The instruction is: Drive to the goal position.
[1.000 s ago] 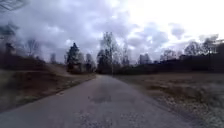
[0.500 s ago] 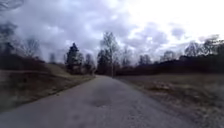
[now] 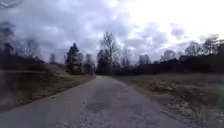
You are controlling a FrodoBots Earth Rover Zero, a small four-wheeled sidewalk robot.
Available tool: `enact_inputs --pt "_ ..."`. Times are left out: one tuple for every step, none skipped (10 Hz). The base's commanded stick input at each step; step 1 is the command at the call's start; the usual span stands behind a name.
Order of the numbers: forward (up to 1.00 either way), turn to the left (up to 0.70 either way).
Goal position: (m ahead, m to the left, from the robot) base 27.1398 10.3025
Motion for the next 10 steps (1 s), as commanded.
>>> enact_inputs --pt "0.50 0.00" --pt "0.50 0.00" --pt "0.50 0.00" --pt "0.50 0.00" --pt "0.50 0.00" --pt "0.50 0.00" --pt "0.50 0.00" --pt "0.50 0.00" --pt "0.50 0.00" --pt "0.50 0.00"
